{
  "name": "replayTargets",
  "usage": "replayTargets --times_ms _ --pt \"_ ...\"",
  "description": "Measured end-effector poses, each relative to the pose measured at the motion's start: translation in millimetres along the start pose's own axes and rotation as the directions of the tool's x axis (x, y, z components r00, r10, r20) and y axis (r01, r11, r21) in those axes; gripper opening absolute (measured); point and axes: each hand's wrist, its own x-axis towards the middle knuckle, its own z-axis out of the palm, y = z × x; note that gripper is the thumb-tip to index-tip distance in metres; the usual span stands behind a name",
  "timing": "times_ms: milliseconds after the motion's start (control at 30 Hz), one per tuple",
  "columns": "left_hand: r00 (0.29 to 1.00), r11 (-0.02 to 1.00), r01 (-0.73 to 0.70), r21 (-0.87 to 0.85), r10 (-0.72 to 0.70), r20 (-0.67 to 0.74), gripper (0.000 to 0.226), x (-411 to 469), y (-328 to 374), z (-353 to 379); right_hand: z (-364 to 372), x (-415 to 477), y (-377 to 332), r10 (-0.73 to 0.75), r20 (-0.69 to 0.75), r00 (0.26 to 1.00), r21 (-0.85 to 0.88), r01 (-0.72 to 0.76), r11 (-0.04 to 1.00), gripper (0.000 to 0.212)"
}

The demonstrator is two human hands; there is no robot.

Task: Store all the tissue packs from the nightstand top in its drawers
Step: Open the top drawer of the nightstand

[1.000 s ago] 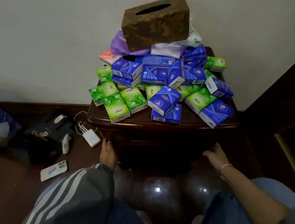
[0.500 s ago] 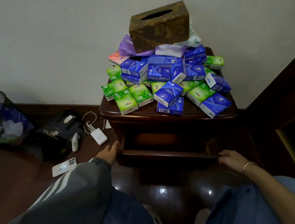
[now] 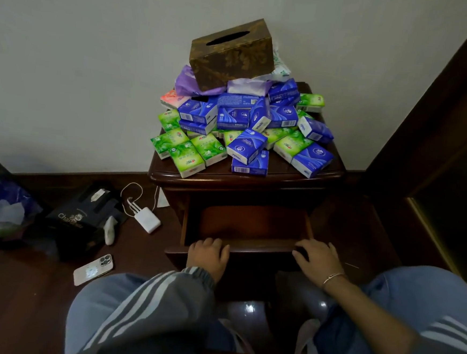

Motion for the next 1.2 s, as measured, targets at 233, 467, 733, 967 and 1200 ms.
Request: replayTargets --times_ms 233,467,733,967,1200 --pt "0.952 0.977 0.139 -0.161 -0.087 0.292 0.061 -1.1 -8.7 -1.5 -7.1 -7.1 10.9 0.072 0.168 0.983 0.146 -0.097 0.985 0.06" --pt "0.885 0.985 0.149 -0.082 -0.095 0.456 0.073 -12.4 -12.5 17.4 -1.0 -17.5 16.8 0.066 0.41 0.91 0.168 -0.146 0.975 0.077" --pt "0.828 0.991 0.134 -0.012 -0.105 0.551 0.067 -17.0 -13.3 23.7 -0.9 -27.6 14.4 0.058 0.485 0.872 0.154 -0.15 0.976 0.078" --pt "0.828 0.98 0.189 -0.067 -0.122 0.548 0.069 -18.9 -13.1 20.5 -2.1 -28.1 9.7 0.062 0.462 0.885 0.119 -0.131 0.984 0.071" --pt "0.807 0.95 0.282 -0.132 -0.161 0.569 0.074 -21.9 -14.8 12.2 -6.2 -25.5 2.9 0.096 0.524 0.846 0.177 -0.219 0.96 0.07"
